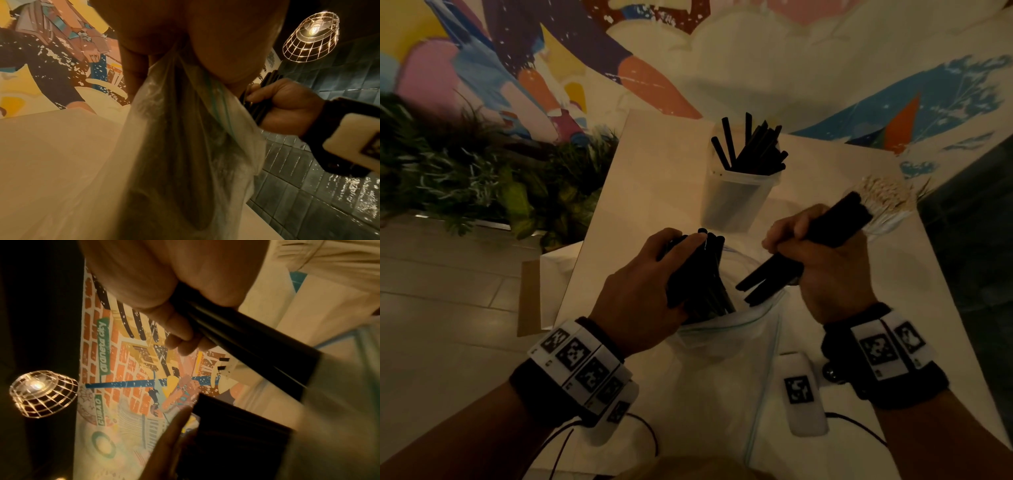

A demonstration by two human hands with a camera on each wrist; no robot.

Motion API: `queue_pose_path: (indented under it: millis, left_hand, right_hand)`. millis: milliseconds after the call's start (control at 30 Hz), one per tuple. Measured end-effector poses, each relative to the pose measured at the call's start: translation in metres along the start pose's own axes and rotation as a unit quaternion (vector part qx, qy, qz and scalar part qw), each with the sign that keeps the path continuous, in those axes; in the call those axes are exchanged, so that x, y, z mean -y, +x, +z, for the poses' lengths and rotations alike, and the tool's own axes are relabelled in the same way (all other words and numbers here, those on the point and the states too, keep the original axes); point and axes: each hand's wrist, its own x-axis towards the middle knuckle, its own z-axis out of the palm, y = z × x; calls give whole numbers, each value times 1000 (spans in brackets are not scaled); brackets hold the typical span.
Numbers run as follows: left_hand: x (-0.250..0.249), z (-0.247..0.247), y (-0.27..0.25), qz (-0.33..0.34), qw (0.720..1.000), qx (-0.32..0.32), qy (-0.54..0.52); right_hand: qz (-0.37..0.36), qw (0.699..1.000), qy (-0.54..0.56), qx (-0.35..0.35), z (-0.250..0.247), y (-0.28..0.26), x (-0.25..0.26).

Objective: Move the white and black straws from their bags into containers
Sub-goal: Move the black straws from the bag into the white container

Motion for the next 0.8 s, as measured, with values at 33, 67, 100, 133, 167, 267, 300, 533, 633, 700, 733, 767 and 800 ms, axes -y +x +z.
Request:
queue_pose_path:
  millis: [33, 67, 100, 133, 167, 267, 300, 533, 633, 700, 733, 767, 800]
  left_hand:
    - [0, 0, 0, 0, 1000, 2, 1]
    - [1, 0, 0, -1, 1000, 4, 3]
    - [1, 0, -1, -3, 1000, 5, 4]
    - [2, 0, -1, -3, 1000, 6, 3]
    - [2, 0, -1, -2, 1000, 7, 1]
    - [2, 0, -2, -5, 1000, 11, -3]
    - [2, 0, -1, -9, 1000, 13, -3]
    - [2, 0, -2, -3, 1000, 6, -5]
    - [1, -1, -2, 0, 1000, 5, -5]
    - [2, -1, -2, 2, 1000, 3, -7]
    - [2, -1, -1, 2, 1000, 2, -8]
    - [3, -1, -1, 1, 1000, 1, -8]
    - [3, 0, -1, -1, 1000, 1, -9]
  right_hand:
    - [-8, 1000, 3, 7, -2, 3, 8]
    - [-17, 1000, 9, 13, -4, 7, 16]
    - [-29, 999, 17, 20, -6, 13, 25]
    - [-45, 998, 27, 27, -8, 20, 33]
    - [-67, 996, 42, 35, -9, 28, 43]
    - [-164, 984, 65, 29, -6, 54, 69]
    - [-198, 978, 54, 19, -4, 64, 76]
    - [-287, 953, 91, 11, 24, 143, 82]
    - [-236, 968, 86, 7, 37, 159, 70]
    - [-190, 980, 66, -8, 42, 168, 54]
    - [-162, 984, 66, -15, 42, 172, 44]
    - [-135, 989, 59, -21, 41, 177, 35]
    - [-107, 993, 41, -26, 38, 181, 26]
